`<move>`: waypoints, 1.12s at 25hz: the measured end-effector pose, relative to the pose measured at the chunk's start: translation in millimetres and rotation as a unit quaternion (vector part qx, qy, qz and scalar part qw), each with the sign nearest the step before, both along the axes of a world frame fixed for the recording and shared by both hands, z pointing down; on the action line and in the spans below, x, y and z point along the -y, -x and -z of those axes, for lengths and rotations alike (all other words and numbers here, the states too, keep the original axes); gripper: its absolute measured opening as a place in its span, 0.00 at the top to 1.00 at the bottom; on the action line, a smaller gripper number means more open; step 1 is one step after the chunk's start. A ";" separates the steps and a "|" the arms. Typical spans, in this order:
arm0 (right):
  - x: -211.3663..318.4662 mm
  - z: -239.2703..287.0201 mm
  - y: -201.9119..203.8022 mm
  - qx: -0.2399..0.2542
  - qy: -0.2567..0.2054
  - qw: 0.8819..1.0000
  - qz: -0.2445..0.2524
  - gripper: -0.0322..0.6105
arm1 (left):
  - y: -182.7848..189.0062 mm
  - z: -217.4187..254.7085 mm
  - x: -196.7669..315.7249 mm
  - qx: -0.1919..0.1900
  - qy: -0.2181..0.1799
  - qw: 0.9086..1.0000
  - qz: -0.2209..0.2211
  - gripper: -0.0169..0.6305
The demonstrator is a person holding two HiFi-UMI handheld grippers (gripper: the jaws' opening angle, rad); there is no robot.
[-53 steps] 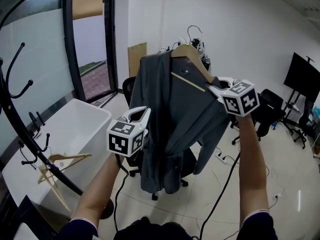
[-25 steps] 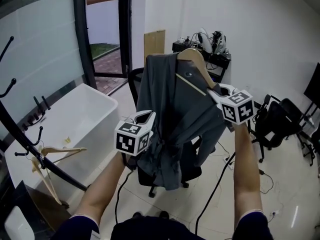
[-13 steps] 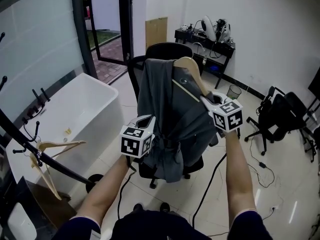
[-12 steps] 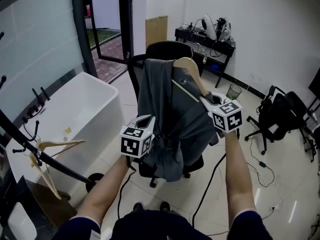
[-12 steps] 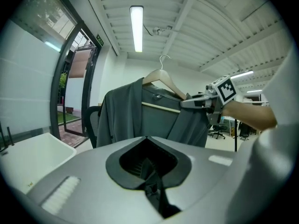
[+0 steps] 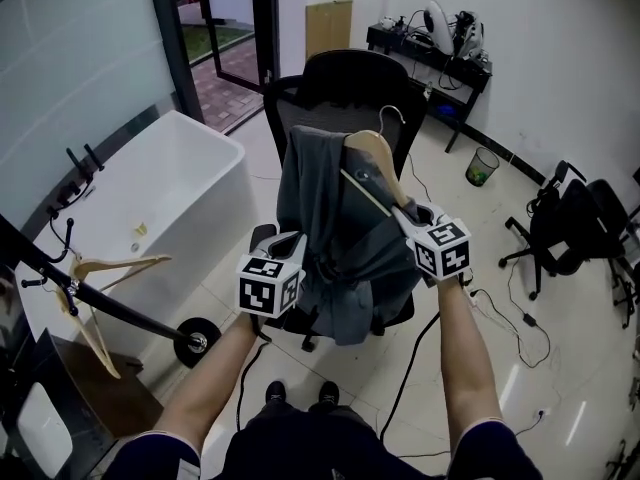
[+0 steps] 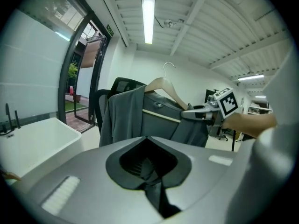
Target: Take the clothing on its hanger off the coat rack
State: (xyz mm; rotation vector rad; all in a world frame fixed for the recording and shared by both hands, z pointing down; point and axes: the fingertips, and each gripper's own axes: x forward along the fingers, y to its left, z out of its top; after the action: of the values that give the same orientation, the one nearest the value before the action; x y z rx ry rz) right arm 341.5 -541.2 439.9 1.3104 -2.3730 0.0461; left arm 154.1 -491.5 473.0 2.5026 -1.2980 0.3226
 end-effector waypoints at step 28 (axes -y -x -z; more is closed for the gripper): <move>26.9 -236.8 29.4 0.030 0.157 0.987 -0.017 0.86 | 0.4 -102.4 -0.5 -0.001 0.110 0.994 0.007 0.95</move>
State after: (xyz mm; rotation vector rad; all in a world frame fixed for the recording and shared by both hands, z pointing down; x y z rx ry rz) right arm 312.1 -568.1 676.7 1.2096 -2.2752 0.4570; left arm 153.7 -491.0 575.3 2.3088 -1.2086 0.4349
